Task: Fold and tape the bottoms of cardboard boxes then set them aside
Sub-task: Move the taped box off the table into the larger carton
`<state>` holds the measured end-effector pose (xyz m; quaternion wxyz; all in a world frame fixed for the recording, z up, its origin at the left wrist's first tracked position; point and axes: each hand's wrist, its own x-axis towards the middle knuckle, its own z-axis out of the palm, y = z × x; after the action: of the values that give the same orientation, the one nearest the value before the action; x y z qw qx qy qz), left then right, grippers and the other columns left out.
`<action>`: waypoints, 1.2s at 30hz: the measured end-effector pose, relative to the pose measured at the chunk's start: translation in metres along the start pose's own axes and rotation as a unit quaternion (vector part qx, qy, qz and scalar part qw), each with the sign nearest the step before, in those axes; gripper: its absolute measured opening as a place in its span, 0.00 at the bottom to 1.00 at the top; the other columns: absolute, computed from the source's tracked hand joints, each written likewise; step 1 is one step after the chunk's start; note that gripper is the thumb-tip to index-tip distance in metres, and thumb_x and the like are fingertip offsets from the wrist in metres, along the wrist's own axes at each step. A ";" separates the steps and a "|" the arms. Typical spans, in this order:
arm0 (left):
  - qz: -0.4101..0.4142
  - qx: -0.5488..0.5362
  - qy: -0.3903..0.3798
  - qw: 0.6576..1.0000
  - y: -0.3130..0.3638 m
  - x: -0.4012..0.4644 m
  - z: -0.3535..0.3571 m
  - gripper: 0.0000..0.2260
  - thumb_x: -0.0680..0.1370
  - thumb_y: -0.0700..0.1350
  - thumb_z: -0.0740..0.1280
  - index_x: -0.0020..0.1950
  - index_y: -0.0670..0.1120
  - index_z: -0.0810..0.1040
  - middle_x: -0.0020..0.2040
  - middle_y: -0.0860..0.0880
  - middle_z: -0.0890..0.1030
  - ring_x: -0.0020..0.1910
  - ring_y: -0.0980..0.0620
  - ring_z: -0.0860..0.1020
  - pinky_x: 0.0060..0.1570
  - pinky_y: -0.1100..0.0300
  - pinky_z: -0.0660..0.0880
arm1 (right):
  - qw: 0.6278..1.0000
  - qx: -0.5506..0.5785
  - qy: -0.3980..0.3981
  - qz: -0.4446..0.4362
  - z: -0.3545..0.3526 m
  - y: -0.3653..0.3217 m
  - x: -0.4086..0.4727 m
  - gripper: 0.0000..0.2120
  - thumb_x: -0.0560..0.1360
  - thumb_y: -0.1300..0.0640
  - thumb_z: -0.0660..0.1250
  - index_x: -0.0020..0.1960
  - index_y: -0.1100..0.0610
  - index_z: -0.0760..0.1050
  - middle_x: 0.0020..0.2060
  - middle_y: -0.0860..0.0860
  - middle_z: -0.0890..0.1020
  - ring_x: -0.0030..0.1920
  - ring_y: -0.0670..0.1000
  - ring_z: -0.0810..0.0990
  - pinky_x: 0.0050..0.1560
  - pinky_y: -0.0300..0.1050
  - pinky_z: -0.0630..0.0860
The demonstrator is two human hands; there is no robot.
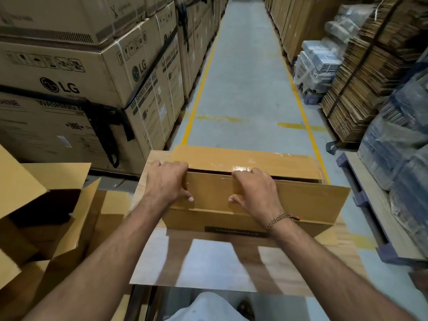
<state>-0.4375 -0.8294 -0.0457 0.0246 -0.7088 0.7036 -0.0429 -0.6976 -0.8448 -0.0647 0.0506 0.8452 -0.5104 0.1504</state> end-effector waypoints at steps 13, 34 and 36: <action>0.015 -0.031 0.123 0.992 0.015 -0.112 0.048 0.07 0.71 0.46 0.77 0.45 0.52 0.81 0.35 0.51 0.83 0.33 0.47 0.81 0.36 0.56 0.72 | 0.990 0.057 0.124 -0.024 0.020 -0.044 -0.112 0.19 0.82 0.39 0.65 0.50 0.54 0.83 0.46 0.48 0.82 0.45 0.53 0.72 0.45 0.51 0.69; 0.058 0.015 -0.038 0.997 0.066 -0.060 0.065 0.25 0.76 0.55 0.75 0.72 0.53 0.73 0.66 0.50 0.78 0.63 0.48 0.73 0.62 0.50 0.74 | 0.953 0.046 -0.214 0.211 0.024 0.046 -0.082 0.06 0.77 0.56 0.74 0.54 0.51 0.81 0.46 0.51 0.83 0.48 0.54 0.82 0.51 0.51 0.83; 0.067 0.035 -0.044 0.996 0.067 -0.049 0.068 0.15 0.78 0.55 0.73 0.64 0.55 0.79 0.59 0.52 0.81 0.58 0.50 0.73 0.59 0.52 0.73 | 0.963 0.022 -0.197 0.183 0.029 0.047 -0.083 0.04 0.77 0.58 0.72 0.51 0.52 0.80 0.46 0.51 0.83 0.48 0.55 0.83 0.50 0.48 0.81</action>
<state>-0.4982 -0.7826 -0.1214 0.0830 -0.6596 0.7462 -0.0347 -0.7685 -0.8036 -0.1203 -0.0977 0.7510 -0.6530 -0.0008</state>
